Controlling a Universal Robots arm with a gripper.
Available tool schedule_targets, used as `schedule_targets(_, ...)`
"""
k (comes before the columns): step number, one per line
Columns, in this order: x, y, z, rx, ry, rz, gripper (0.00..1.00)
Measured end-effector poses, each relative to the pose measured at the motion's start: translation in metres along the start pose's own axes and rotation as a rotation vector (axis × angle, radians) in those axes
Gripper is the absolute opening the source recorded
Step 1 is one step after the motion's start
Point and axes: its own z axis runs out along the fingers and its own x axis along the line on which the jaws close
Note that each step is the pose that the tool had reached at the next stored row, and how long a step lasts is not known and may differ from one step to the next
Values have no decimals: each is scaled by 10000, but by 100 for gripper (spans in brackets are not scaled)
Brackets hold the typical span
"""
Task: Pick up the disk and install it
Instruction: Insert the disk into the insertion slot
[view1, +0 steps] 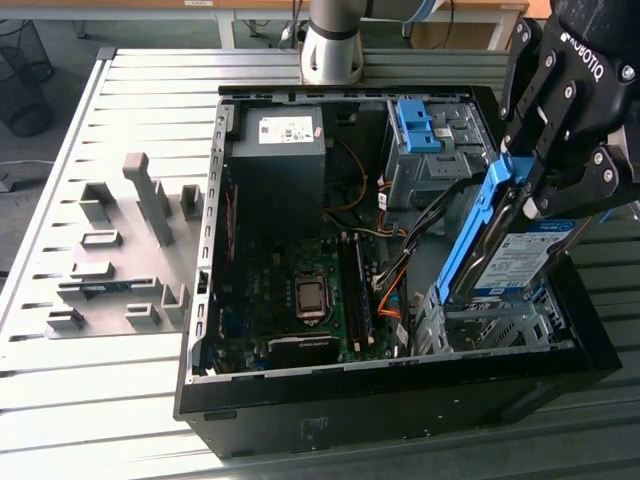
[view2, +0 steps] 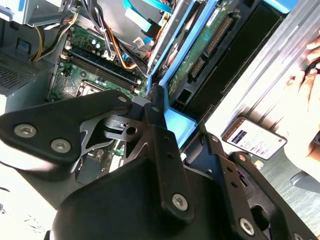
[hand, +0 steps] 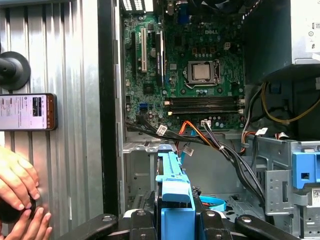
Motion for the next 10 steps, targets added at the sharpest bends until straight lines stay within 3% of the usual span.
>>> schedule_targets(10,1,0,66,0,-1,40,36)
